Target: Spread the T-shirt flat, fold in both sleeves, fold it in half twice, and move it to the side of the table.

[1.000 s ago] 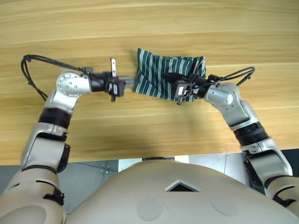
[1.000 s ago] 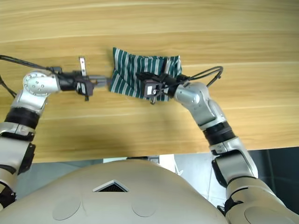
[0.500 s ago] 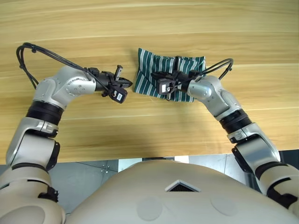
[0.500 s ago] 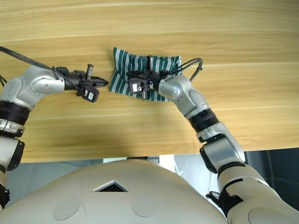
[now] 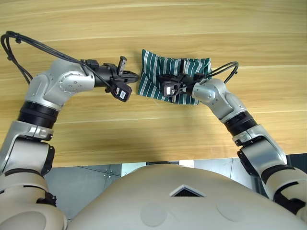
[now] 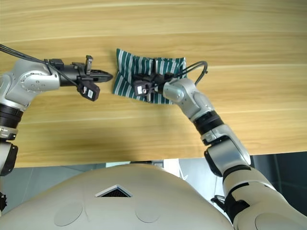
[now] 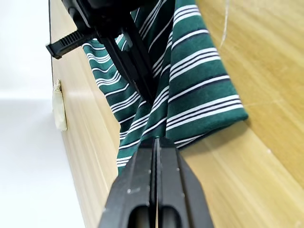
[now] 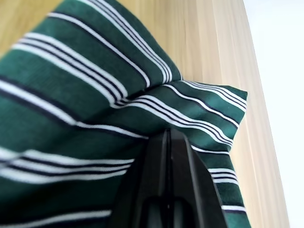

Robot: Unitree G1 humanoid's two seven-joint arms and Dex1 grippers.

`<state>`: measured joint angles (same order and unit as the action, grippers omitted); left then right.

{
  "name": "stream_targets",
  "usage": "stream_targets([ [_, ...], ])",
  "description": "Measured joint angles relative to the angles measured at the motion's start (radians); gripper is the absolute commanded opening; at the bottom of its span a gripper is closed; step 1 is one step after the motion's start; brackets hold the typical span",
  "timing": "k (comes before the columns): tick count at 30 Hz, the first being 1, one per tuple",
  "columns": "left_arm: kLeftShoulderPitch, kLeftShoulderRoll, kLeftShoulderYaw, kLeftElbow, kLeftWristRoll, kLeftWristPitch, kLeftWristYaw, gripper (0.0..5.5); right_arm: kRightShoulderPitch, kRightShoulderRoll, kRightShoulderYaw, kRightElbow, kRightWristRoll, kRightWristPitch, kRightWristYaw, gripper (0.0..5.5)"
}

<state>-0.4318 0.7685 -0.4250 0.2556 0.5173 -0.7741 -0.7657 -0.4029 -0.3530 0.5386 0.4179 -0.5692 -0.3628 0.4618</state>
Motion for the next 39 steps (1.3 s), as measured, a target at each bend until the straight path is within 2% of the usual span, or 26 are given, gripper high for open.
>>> stream_targets([
  [15,-0.029,-0.083,-0.107,0.121,0.163,0.012,0.079,0.0,-0.001,0.002,-0.001,-0.023,0.001,0.002,-0.002,0.01],
  [18,-0.065,-0.087,-0.13,0.155,0.241,0.015,0.141,0.0,-0.001,0.0,-0.017,-0.05,0.029,0.001,0.001,0.01],
  [26,-0.071,-0.063,-0.187,0.126,0.277,-0.002,0.149,0.0,-0.001,0.003,-0.026,-0.072,0.08,-0.007,0.022,0.01],
  [35,-0.07,-0.053,-0.198,0.125,0.281,-0.002,0.166,0.0,-0.119,0.077,-0.021,0.284,0.082,-0.077,-0.026,0.01],
  [39,-0.071,-0.053,-0.205,0.128,0.283,-0.001,0.176,0.0,-0.184,0.089,-0.058,0.428,0.104,-0.113,-0.07,0.01],
])
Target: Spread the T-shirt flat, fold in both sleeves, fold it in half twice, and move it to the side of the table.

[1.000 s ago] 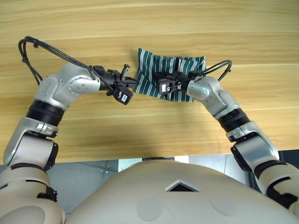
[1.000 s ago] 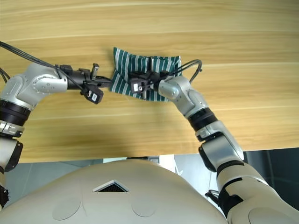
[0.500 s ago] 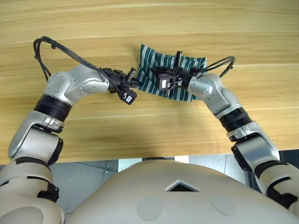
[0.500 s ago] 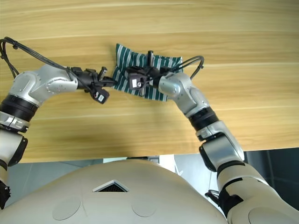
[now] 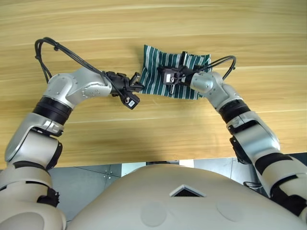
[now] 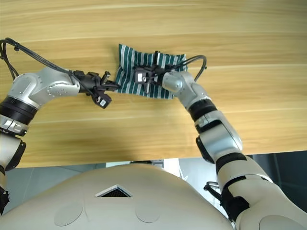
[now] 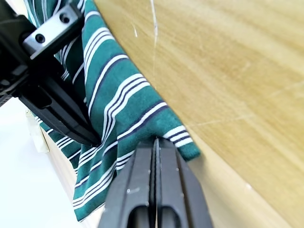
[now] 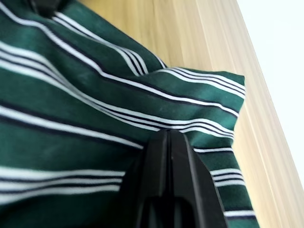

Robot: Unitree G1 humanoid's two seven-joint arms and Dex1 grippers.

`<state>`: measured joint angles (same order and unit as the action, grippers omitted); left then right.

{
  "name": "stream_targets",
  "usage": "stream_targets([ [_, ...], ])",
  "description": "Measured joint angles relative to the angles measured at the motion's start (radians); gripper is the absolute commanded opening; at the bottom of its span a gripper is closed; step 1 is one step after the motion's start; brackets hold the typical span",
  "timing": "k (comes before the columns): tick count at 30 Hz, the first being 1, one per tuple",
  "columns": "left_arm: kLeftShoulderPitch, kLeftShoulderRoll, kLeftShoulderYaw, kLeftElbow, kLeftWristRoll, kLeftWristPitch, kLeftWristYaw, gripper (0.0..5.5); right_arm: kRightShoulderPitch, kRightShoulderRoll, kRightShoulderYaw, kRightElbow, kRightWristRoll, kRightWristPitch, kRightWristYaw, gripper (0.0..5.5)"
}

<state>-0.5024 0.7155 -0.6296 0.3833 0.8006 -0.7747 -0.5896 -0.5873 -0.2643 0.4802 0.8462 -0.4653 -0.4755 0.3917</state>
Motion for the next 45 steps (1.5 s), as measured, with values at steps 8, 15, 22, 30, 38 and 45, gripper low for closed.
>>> stream_targets([
  [8,-0.027,-0.001,-0.049,0.048,0.06,-0.003,0.108,0.0,-0.022,-0.109,-0.154,0.103,0.134,-0.059,0.036,0.01],
  [15,-0.05,-0.013,-0.067,0.101,0.065,-0.001,0.161,0.0,-0.044,-0.142,-0.204,0.209,0.159,-0.075,0.021,0.01],
  [22,-0.06,-0.019,-0.068,0.121,0.059,0.0,0.17,0.0,-0.03,-0.092,-0.222,0.029,0.218,-0.148,0.056,0.01],
  [30,-0.062,-0.023,-0.07,0.127,0.058,0.002,0.172,0.0,0.026,0.044,-0.078,-0.113,0.123,-0.099,0.064,0.01],
  [38,-0.062,-0.028,-0.072,0.126,0.058,0.014,0.172,0.0,-0.071,0.153,0.002,0.216,-0.02,-0.028,-0.112,0.01],
  [45,-0.061,-0.04,-0.074,0.128,0.058,0.037,0.172,0.0,-0.164,0.181,-0.023,0.394,-0.021,0.012,-0.207,0.01],
])
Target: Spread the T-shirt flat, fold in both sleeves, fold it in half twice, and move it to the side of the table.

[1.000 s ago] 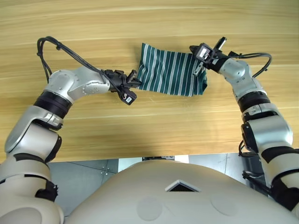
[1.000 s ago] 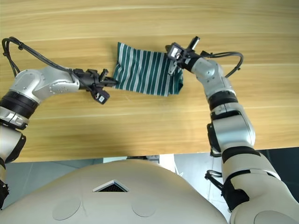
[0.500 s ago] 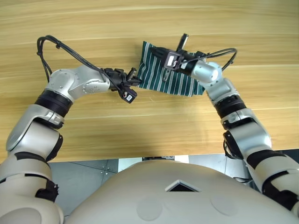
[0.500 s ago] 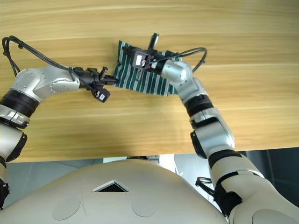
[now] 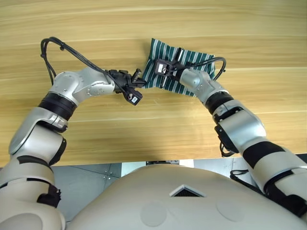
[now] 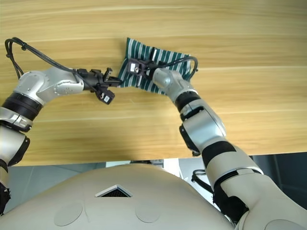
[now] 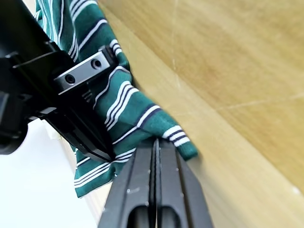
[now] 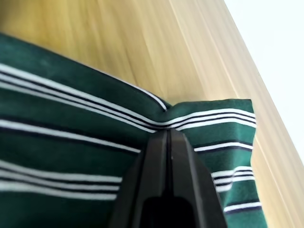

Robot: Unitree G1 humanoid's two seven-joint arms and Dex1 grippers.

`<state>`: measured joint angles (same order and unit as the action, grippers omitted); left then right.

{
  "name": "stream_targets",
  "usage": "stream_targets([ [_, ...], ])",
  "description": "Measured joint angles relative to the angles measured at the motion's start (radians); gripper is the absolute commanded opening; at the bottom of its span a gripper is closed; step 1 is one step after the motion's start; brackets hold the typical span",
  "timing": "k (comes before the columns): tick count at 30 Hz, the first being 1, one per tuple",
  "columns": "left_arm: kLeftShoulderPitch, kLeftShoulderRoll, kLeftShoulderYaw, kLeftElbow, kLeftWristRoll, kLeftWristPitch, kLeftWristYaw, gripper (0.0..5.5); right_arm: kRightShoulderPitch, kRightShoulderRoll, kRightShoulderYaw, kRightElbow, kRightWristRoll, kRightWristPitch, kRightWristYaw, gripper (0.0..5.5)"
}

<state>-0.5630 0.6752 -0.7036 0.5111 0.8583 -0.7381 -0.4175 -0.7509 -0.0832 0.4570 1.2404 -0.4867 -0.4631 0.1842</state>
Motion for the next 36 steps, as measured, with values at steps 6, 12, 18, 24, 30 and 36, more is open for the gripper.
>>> stream_targets([
  [6,0.028,-0.021,0.034,0.007,-0.059,0.026,0.033,0.0,-0.011,-0.003,-0.044,0.037,0.025,0.02,-0.018,0.01],
  [12,-0.031,-0.052,0.229,-0.018,-0.211,0.056,0.138,0.0,-0.02,-0.079,-0.098,0.056,0.058,0.065,-0.039,0.01],
  [18,-0.064,-0.096,0.338,-0.118,-0.38,0.041,0.145,0.0,-0.017,-0.078,-0.109,0.056,0.07,0.063,-0.038,0.01],
  [24,-0.014,-0.104,0.422,-0.22,-0.615,0.063,0.066,0.0,-0.02,-0.144,-0.224,0.074,0.149,0.163,-0.061,0.01],
  [30,0.103,-0.089,0.605,-0.224,-0.793,0.114,0.064,0.0,0.015,-0.365,-0.433,0.109,0.28,0.321,-0.137,0.01],
  [36,0.142,-0.075,0.719,-0.141,-0.816,0.134,0.092,0.0,0.04,-0.444,-0.526,0.118,0.312,0.377,-0.187,0.01],
])
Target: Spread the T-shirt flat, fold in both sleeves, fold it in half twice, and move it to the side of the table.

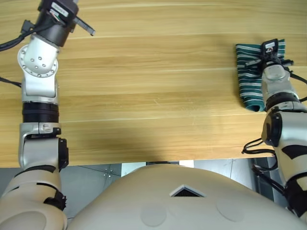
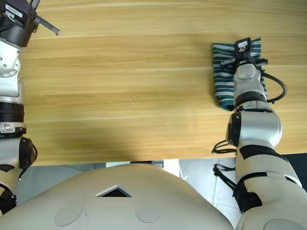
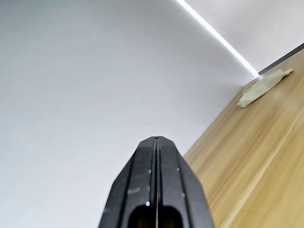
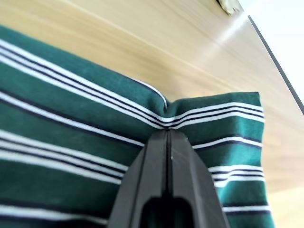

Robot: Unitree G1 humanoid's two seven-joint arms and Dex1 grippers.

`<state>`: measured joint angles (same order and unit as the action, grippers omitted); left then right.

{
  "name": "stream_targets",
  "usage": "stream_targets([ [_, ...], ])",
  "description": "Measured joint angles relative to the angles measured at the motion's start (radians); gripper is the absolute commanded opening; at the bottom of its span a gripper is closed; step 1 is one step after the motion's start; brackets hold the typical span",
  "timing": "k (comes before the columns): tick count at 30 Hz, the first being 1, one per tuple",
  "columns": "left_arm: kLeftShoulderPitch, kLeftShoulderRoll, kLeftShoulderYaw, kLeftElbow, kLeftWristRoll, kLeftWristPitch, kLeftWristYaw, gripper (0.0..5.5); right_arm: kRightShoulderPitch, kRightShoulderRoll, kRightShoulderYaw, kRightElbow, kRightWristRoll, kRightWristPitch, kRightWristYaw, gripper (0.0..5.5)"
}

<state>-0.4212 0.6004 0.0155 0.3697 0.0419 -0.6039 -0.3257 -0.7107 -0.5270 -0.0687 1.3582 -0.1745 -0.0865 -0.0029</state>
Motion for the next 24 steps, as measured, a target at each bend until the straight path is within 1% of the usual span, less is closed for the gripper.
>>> stream_targets([
  [5,0.002,-0.002,0.008,0.053,0.023,-0.004,0.017,0.0,-0.004,-0.012,-0.012,0.002,-0.002,-0.008,-0.02,0.01],
  [7,0.002,-0.004,0.01,0.065,0.033,-0.006,0.019,0.0,-0.019,-0.014,-0.005,-0.004,-0.02,-0.055,-0.077,0.01],
  [10,-0.01,-0.016,0.011,0.106,0.033,-0.011,0.019,0.0,-0.093,-0.03,0.034,-0.102,-0.089,-0.247,-0.283,0.01],
  [12,-0.028,-0.03,0.012,0.147,0.015,-0.013,0.011,0.0,-0.118,-0.03,0.075,-0.234,-0.162,-0.363,-0.42,0.01],
  [13,-0.043,-0.046,0.02,0.171,-0.014,-0.01,0.003,0.0,-0.125,-0.011,0.104,-0.319,-0.202,-0.415,-0.462,0.01],
  [14,-0.056,-0.063,0.037,0.193,-0.052,-0.002,-0.01,0.0,-0.124,0.017,0.131,-0.38,-0.218,-0.452,-0.464,0.01],
  [15,-0.076,-0.084,0.048,0.226,-0.09,0.005,-0.023,0.0,-0.122,0.066,0.16,-0.419,-0.202,-0.495,-0.407,0.01],
  [16,-0.106,-0.118,0.066,0.283,-0.132,0.023,-0.037,0.0,-0.116,0.162,0.193,-0.433,-0.157,-0.538,-0.298,0.01],
  [17,-0.126,-0.142,0.081,0.325,-0.164,0.035,-0.045,0.0,-0.101,0.227,0.209,-0.429,-0.127,-0.556,-0.221,0.01],
  [18,-0.153,-0.169,0.111,0.396,-0.208,0.06,-0.06,0.0,-0.083,0.306,0.216,-0.4,-0.068,-0.571,-0.11,0.01],
  [19,-0.179,-0.193,0.145,0.475,-0.248,0.083,-0.076,0.0,-0.074,0.363,0.196,-0.348,-0.001,-0.567,-0.008,0.01],
  [20,-0.182,-0.203,0.16,0.508,-0.267,0.091,-0.082,0.0,-0.07,0.383,0.184,-0.325,0.028,-0.565,0.041,0.01],
  [23,-0.218,-0.237,0.242,0.685,-0.344,0.131,-0.121,0.0,-0.071,0.437,-0.017,-0.237,0.323,-0.474,0.366,0.01],
  [24,-0.239,-0.243,0.286,0.764,-0.376,0.156,-0.124,0.0,-0.076,0.442,-0.12,-0.192,0.442,-0.398,0.483,0.01],
])
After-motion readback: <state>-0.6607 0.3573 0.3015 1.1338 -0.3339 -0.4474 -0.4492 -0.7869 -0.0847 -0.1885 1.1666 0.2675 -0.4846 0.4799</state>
